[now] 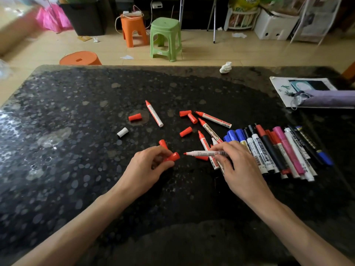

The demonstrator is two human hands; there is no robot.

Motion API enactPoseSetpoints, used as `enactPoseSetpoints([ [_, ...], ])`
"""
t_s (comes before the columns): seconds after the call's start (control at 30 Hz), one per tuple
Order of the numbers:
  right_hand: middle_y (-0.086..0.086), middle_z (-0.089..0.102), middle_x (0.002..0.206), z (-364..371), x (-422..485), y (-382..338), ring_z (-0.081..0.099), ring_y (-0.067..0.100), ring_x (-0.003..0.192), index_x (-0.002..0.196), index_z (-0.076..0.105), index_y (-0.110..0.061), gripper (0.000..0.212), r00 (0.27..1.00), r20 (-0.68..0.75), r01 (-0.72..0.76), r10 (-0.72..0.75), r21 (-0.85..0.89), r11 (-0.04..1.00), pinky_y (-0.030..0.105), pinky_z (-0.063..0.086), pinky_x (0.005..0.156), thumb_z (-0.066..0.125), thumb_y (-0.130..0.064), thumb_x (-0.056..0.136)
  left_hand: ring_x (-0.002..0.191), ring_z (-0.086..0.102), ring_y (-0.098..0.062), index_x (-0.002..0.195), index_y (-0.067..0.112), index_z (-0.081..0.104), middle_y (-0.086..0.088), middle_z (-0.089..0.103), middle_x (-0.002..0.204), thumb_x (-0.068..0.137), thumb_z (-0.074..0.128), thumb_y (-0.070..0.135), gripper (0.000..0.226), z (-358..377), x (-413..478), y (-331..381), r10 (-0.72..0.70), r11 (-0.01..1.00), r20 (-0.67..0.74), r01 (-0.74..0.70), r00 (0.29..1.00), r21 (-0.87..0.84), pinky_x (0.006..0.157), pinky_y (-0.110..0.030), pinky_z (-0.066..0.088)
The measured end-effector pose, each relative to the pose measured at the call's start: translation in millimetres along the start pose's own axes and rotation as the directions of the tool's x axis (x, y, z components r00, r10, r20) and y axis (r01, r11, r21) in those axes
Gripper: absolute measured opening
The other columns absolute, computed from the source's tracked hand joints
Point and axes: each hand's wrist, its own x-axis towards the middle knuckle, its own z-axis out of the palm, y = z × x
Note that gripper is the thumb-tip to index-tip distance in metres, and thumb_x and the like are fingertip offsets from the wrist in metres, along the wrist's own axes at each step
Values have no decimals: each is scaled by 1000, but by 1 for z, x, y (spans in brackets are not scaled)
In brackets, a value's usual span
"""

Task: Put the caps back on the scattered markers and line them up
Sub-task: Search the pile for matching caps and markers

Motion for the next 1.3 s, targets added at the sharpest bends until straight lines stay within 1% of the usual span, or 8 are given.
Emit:
enactPoseSetpoints([
  [0.13,-18,56,102,3,1,-3,53,3,100,117,71,-27,21,999,-11,37,-38,-14,999,20,45,89,62,-16,102,89,70,-8,109,33,74,13,72,99,92,75,32,17,-2,0,-1,38,999,18,-38,999,-1,83,-32,57],
  [0.23,-18,56,104,4,1,-8,52,1,102,117,71,-28,21,999,2,50,-50,-30,998,11,37,88,61,-19,101,84,65,-8,110,33,75,14,67,93,92,74,31,18,-4,0,1,61,998,11,-61,998,16,76,-20,52],
  [0.43,-16,60,106,8,-5,-19,57,4,106,120,69,-31,22,991,46,127,-129,45,991,23,48,92,57,-26,102,72,68,-5,105,34,76,16,70,75,94,73,28,12,-7,-4,12,106,994,30,-105,994,-22,70,-18,51],
  [0.77,-15,71,109,10,-10,-28,65,0,104,123,74,-21,24,991,16,126,-131,196,973,19,53,90,63,-21,102,71,68,-13,108,24,80,10,70,74,93,74,14,19,-16,-6,15,189,981,-29,-190,982,-37,67,-16,49],
  [0.9,-21,69,108,3,-7,-28,63,-3,105,123,72,-27,23,983,135,101,-127,184,978,17,52,89,60,-27,103,82,70,-10,110,28,79,14,73,86,93,75,19,20,-19,-5,14,199,980,28,-199,980,5,76,-21,53],
  [1.03,-25,64,100,-8,-5,-28,59,-5,101,120,63,-41,18,918,369,129,-143,63,990,16,47,84,56,-40,104,86,61,6,111,37,73,29,65,91,94,71,33,18,-15,-7,11,235,957,155,-256,960,133,78,-10,45],
  [1.17,-20,57,90,-12,-2,-14,57,1,82,114,55,-38,9,943,332,46,4,-142,989,20,42,70,52,-36,106,100,51,-2,110,36,74,19,60,110,91,70,41,20,-10,-7,-7,257,905,134,-287,957,313,89,-19,47],
  [1.3,-15,53,80,-11,7,-9,50,-2,69,116,52,-35,14,951,253,-146,179,-144,979,16,33,59,59,-34,104,99,51,-6,113,32,75,15,62,109,88,77,33,25,-6,-6,-10,248,886,106,-270,963,377,91,-18,41],
])
